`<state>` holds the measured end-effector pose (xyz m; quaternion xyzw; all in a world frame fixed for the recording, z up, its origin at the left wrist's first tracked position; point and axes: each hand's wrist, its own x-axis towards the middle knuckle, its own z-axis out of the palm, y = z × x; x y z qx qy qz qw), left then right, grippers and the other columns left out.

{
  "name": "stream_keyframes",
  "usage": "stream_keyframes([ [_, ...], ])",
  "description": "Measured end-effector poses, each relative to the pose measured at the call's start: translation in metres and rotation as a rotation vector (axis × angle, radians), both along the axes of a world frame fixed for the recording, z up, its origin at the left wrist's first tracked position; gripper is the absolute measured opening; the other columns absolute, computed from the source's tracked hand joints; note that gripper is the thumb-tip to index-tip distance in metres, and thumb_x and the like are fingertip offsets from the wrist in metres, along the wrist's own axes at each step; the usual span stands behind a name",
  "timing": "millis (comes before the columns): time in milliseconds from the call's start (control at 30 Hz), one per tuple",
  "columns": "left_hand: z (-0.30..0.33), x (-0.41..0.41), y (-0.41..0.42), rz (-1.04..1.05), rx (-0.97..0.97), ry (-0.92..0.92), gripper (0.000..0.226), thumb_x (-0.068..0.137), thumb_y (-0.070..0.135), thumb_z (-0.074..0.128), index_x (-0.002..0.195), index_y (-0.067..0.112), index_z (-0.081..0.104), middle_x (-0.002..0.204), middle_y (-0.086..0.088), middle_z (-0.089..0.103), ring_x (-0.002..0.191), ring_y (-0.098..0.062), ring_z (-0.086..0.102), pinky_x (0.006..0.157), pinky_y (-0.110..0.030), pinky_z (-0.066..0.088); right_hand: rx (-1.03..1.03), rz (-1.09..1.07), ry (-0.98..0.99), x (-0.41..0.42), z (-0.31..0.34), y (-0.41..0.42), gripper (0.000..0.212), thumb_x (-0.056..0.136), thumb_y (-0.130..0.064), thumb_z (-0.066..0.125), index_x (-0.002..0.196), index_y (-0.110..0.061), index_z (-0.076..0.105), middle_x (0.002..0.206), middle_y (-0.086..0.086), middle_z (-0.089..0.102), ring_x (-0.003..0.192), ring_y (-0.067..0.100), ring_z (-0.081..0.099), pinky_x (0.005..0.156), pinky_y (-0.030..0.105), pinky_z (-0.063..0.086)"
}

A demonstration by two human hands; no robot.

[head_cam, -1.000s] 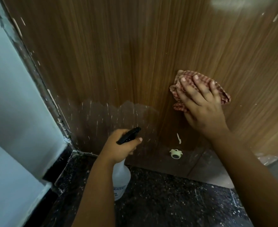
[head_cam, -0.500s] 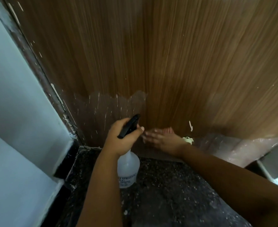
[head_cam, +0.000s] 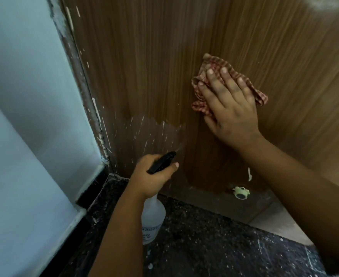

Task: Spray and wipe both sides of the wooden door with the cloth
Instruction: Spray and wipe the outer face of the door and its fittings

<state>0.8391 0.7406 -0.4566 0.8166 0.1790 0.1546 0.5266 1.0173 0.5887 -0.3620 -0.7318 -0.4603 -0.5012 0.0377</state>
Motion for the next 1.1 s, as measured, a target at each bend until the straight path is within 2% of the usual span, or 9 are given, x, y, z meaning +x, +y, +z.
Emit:
stream_keyframes([
  [167,-0.019,0.0,0.015,-0.007,0.037,0.015,0.012,0.088,0.017,0.074,0.079,0.012,0.068,0.065,-0.003,0.063,0.061,-0.014,0.06,0.06,-0.031,0.046,-0.087,-0.003,0.053,-0.002,-0.042,0.018,0.069,0.089,-0.03,0.055,0.152,-0.015,0.033,0.159,0.01,0.029,0.147,0.029,0.021,0.119,0.043,0.007],
  [267,-0.022,-0.004,0.027,0.022,0.074,-0.028,0.008,0.089,0.013,0.073,0.082,0.012,0.068,0.063,0.0,0.06,0.055,-0.012,0.056,0.054,-0.026,0.043,-0.577,0.015,0.061,-0.018,-0.125,0.029,0.07,0.09,-0.021,0.057,0.154,-0.016,0.028,0.161,0.009,0.025,0.147,0.028,0.025,0.116,0.045,0.014],
  [400,-0.019,-0.005,0.037,0.064,0.104,-0.049,0.013,0.09,0.016,0.071,0.079,0.011,0.066,0.06,-0.003,0.06,0.054,-0.022,0.056,0.053,-0.029,0.042,-1.333,0.014,0.146,-0.025,-0.193,0.033,0.051,0.105,-0.013,0.032,0.155,-0.011,0.022,0.165,0.009,0.01,0.151,0.029,0.006,0.121,0.045,0.009],
  [500,-0.021,-0.007,0.051,0.109,0.021,-0.061,0.021,0.091,0.02,0.072,0.072,0.015,0.063,0.054,0.005,0.053,0.054,-0.016,0.052,0.054,-0.027,0.04,-1.201,-0.025,0.073,-0.021,-0.156,0.058,0.063,0.099,-0.015,0.046,0.156,-0.017,0.018,0.165,0.009,0.007,0.151,0.031,0.005,0.121,0.051,0.014],
  [600,-0.021,-0.011,0.065,0.154,-0.052,-0.091,0.026,0.09,0.025,0.072,0.076,0.005,0.063,0.063,-0.016,0.055,0.062,-0.028,0.056,0.061,-0.032,0.041,-0.737,0.021,-0.001,-0.024,-0.07,0.097,0.071,0.098,-0.028,0.045,0.157,-0.017,0.009,0.165,0.01,0.003,0.151,0.032,0.003,0.116,0.051,-0.005],
  [733,-0.024,-0.015,0.076,0.214,-0.072,-0.107,0.029,0.091,0.02,0.072,0.083,-0.007,0.064,0.067,-0.021,0.058,0.059,-0.027,0.056,0.061,-0.031,0.042,-0.431,-0.101,-0.057,-0.024,-0.015,0.12,0.07,0.095,-0.038,0.042,0.156,-0.013,0.02,0.164,0.012,0.012,0.15,0.034,0.009,0.119,0.049,0.001],
  [833,-0.031,-0.02,0.087,0.257,-0.145,-0.061,0.033,0.09,0.023,0.074,0.082,-0.008,0.067,0.076,-0.028,0.065,0.073,-0.038,0.065,0.067,-0.034,0.049,-0.668,0.014,-0.174,-0.018,-0.071,0.114,0.058,0.096,-0.033,0.041,0.149,-0.01,0.041,0.156,0.015,0.035,0.144,0.036,0.032,0.118,0.051,0.012],
  [933,-0.039,-0.026,0.094,0.142,-0.136,0.061,0.027,0.089,0.027,0.075,0.078,0.002,0.071,0.077,-0.021,0.069,0.075,-0.028,0.067,0.071,-0.032,0.051,-1.035,-0.01,-0.239,-0.011,-0.114,0.102,0.054,0.097,-0.025,0.025,0.139,-0.009,0.055,0.147,0.014,0.049,0.138,0.036,0.042,0.114,0.051,0.022],
  [1100,-0.049,-0.04,0.115,0.131,-0.186,0.003,0.026,0.089,0.032,0.074,0.083,0.007,0.069,0.083,-0.023,0.068,0.078,-0.024,0.067,0.074,-0.027,0.051,-0.819,0.021,-0.201,-0.017,-0.086,0.125,0.058,0.095,-0.03,0.024,0.147,-0.012,0.045,0.153,0.013,0.041,0.14,0.035,0.038,0.114,0.053,0.019],
])
